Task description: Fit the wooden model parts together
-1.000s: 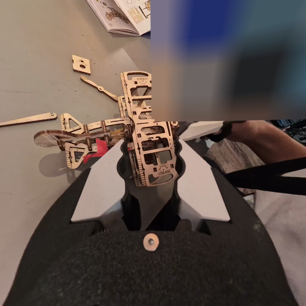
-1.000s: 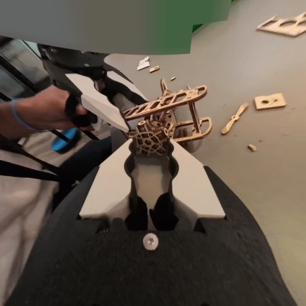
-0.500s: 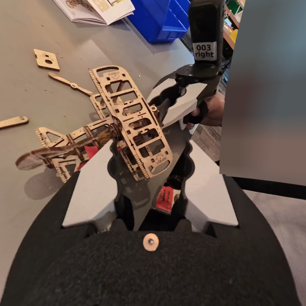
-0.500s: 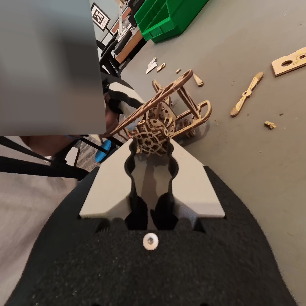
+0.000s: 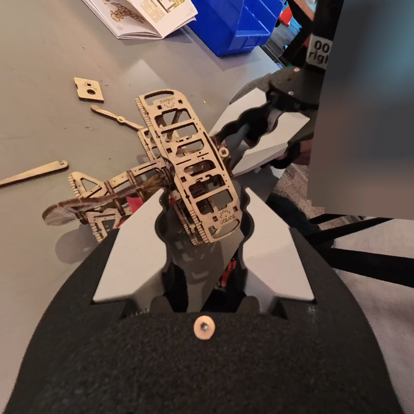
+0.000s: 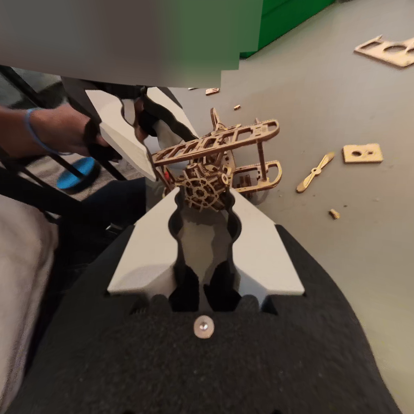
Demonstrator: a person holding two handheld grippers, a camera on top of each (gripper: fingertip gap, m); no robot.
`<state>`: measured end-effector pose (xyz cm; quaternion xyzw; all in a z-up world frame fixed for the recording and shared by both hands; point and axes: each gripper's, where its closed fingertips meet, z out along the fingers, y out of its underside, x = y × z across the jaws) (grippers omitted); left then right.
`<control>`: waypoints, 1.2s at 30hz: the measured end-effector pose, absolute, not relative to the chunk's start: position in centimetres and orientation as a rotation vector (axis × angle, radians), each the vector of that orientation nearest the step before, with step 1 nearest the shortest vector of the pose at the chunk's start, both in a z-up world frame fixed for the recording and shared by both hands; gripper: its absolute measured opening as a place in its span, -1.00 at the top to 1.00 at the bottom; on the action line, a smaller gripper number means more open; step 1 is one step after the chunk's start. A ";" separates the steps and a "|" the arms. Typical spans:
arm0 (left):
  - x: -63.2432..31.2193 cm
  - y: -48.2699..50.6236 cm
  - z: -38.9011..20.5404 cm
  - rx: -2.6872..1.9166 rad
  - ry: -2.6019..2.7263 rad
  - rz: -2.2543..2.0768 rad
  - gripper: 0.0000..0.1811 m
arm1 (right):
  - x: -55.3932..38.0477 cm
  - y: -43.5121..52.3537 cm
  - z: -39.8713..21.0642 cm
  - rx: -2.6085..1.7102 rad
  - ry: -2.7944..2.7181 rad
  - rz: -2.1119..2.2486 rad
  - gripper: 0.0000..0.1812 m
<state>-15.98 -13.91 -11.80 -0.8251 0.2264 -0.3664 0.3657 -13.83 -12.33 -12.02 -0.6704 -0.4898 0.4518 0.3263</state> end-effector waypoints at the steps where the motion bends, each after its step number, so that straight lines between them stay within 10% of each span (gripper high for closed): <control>1: -16.0 -13.9 -11.8 -2.122 0.585 -0.937 0.33 | -13.9 -12.3 -12.0 -1.733 -1.300 1.151 0.61; 36: -16.1 -13.4 -12.3 -2.046 0.892 -0.618 0.36 | -13.9 -12.0 -11.4 -1.699 -1.316 1.215 0.62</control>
